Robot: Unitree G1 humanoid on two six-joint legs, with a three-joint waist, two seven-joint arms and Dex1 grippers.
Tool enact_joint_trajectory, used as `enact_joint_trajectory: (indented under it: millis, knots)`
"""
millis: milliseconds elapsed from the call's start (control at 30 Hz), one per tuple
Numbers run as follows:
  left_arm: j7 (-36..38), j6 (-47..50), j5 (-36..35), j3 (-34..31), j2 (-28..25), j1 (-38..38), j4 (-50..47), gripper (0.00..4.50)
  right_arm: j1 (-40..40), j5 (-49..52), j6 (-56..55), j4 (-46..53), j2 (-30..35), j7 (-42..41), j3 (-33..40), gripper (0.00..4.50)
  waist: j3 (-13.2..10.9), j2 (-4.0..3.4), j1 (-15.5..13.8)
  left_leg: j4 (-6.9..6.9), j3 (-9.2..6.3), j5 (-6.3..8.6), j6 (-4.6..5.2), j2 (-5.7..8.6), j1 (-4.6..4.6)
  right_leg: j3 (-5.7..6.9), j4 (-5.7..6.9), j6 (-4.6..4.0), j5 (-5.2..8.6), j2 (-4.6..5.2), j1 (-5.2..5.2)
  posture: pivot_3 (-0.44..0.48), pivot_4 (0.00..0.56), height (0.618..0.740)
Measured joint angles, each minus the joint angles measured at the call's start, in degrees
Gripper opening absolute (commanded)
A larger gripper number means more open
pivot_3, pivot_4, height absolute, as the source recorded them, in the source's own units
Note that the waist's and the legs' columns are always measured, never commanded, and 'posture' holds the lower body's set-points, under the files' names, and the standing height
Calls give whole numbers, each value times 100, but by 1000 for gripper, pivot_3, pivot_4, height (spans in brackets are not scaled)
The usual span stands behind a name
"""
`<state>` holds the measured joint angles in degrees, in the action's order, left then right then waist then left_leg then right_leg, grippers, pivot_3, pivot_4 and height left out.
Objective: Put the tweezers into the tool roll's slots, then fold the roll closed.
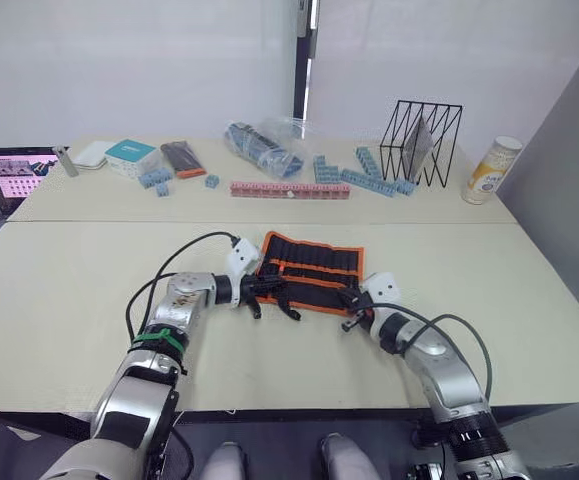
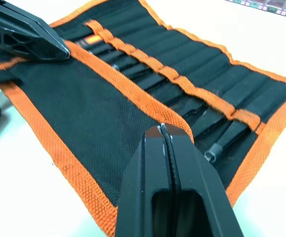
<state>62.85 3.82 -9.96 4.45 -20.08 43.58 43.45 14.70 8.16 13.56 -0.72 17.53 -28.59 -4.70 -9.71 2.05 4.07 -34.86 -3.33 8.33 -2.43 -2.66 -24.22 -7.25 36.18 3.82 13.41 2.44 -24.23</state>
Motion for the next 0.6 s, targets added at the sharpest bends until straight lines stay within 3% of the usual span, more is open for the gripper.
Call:
enact_joint_trajectory:
  millis: [267, 300, 600]
  knots:
    - [120, 389, -321, -375, -320, 143, -793, 16, 259, 652, 666, 660, 375, -280, 550, 0, -3, -2, -26, 17, -5, 10, -5, 3, -27, 3, -18, 25, -24, 1, -11, 0, 150, 740]
    - [202, 493, -393, -427, -443, 144, -975, 561, 256, 848, 985, 830, 517, -386, 640, 549, -4, -2, -24, 16, -5, 12, -5, 3, -27, 3, -19, 24, -22, 1, -11, 0, 150, 740]
    - [1244, 1235, -791, -406, -1570, -448, -2476, 3486, -104, 2082, 3118, 1585, 1301, -764, 1064, 3554, -7, -1, -2, 14, 0, 13, -5, -3, -13, 4, -9, -18, 2, 0, -10, 0, 150, 740]
